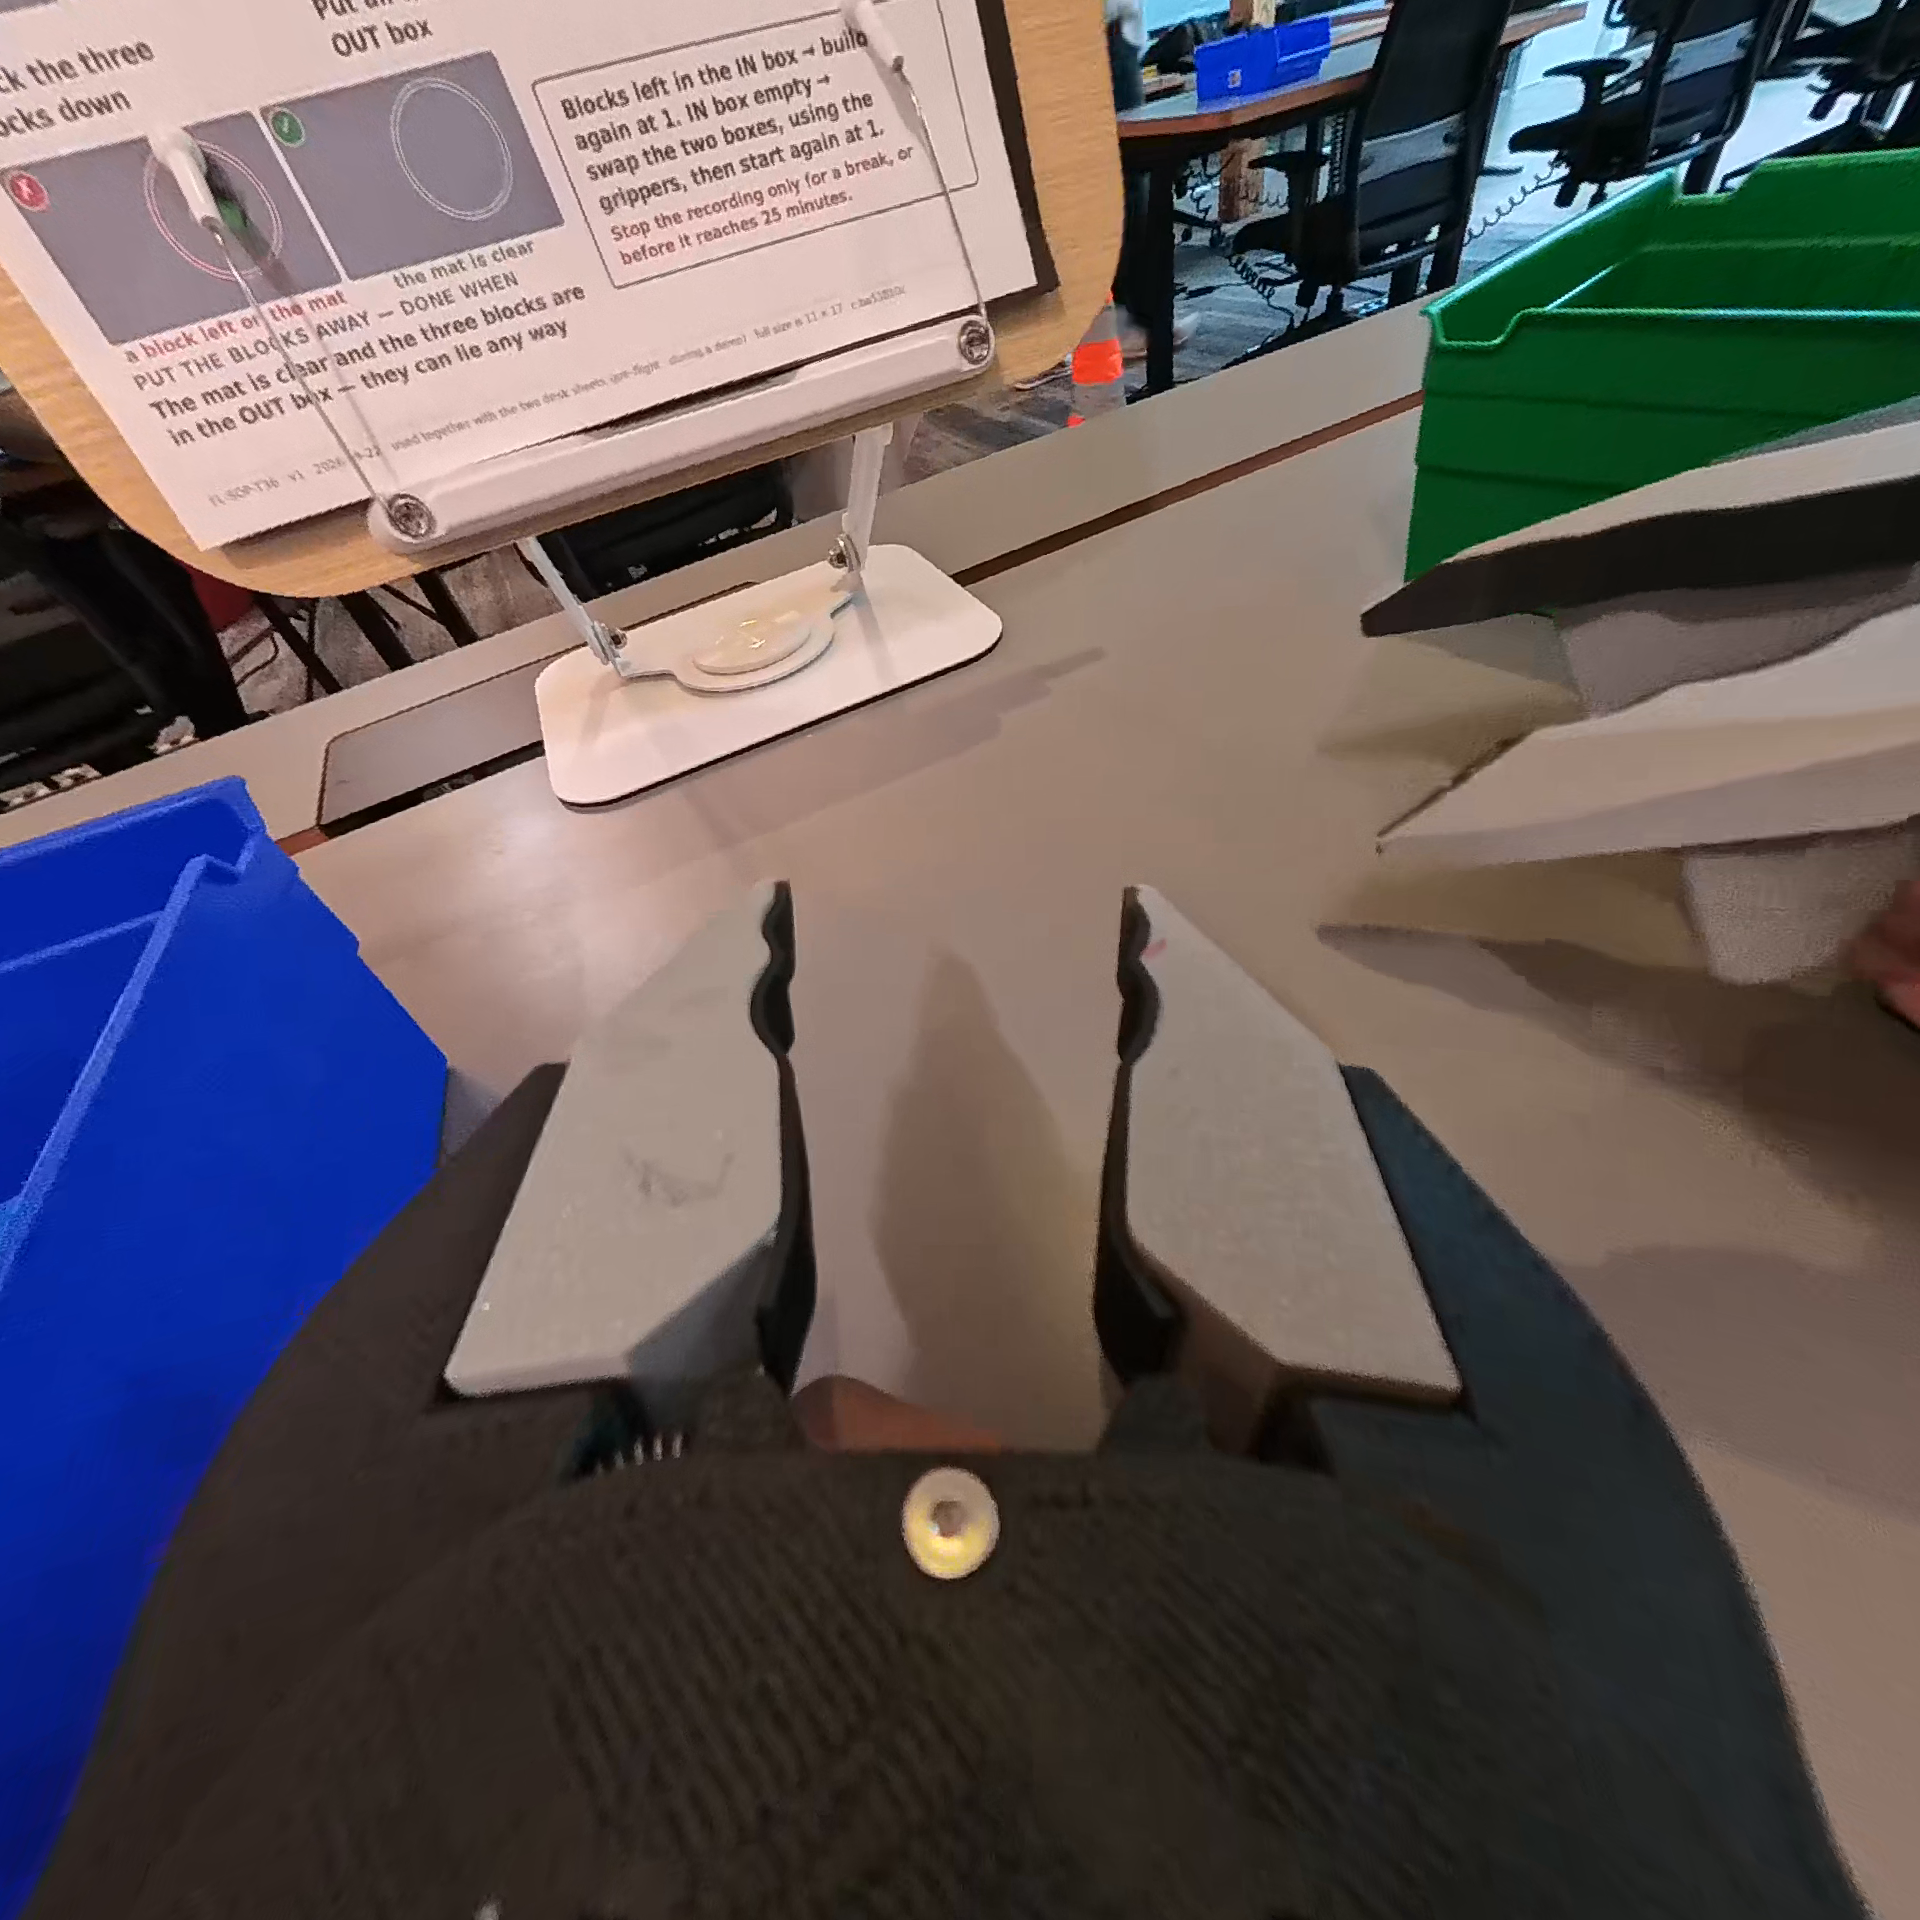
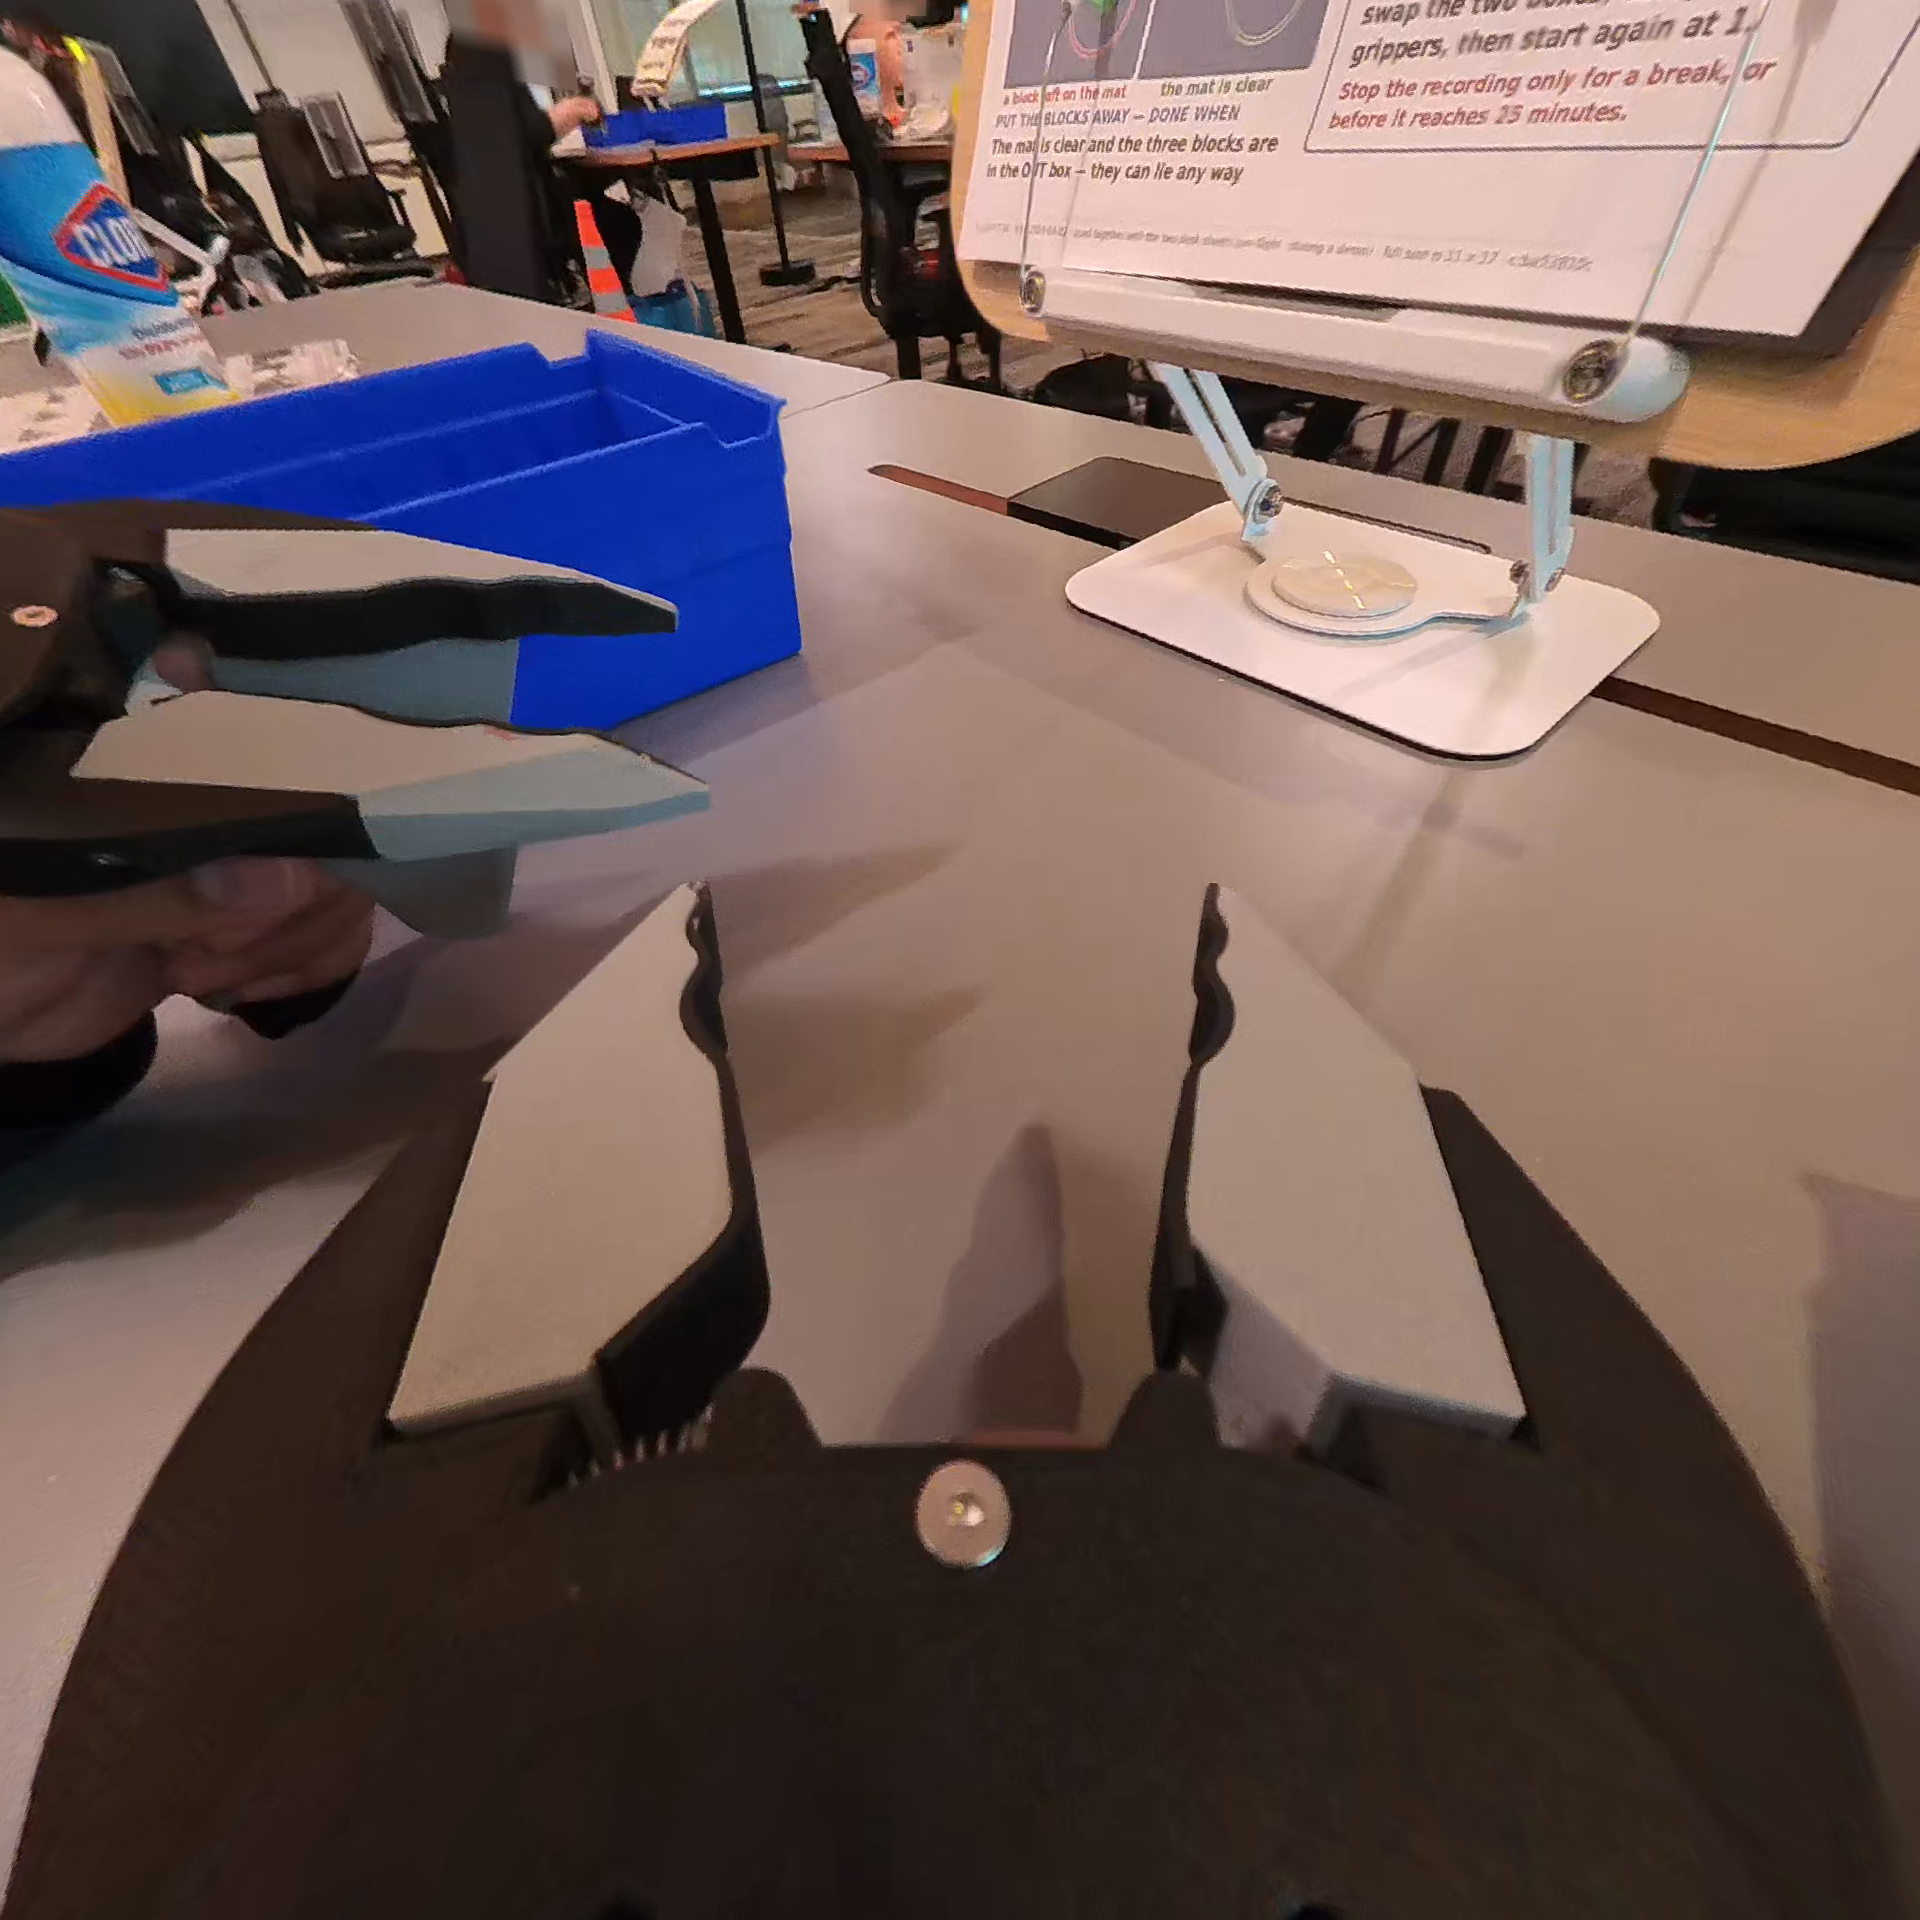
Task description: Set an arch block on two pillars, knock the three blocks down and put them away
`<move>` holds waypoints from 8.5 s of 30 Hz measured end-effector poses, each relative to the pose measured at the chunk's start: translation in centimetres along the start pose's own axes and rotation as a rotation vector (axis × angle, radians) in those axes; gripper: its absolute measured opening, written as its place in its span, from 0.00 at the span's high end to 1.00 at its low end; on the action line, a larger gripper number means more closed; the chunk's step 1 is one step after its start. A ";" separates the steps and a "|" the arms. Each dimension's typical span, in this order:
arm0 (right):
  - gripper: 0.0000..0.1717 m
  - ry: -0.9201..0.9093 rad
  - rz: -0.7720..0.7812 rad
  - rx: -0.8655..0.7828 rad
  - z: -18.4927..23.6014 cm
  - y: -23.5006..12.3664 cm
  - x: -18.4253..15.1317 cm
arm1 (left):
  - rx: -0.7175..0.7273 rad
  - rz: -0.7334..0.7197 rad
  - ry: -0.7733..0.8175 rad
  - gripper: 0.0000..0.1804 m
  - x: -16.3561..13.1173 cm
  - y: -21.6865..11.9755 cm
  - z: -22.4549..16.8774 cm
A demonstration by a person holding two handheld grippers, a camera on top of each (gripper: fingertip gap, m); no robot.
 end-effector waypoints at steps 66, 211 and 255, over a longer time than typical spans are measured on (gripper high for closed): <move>0.61 -0.020 -0.113 0.115 4.3 0.4 1.0 | 0.258 -0.166 -0.183 0.68 3.9 -16.6 7.4; 0.83 -0.053 0.312 0.048 0.0 1.3 -2.9 | 0.043 0.018 0.015 0.72 -0.8 -1.8 -4.0; 0.62 -0.197 0.029 -0.026 1.3 -1.7 0.6 | 0.433 0.195 -0.051 0.76 -4.9 -18.3 13.1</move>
Point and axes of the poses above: each gripper's, where its closed fingertips meet, y out along the fingers, x out of its top, z = x × y across the jaws, the point moved 8 cm from there along -y, back along the fingers, and after that the axes turned 11 degrees about x, right-handed, at the moved point
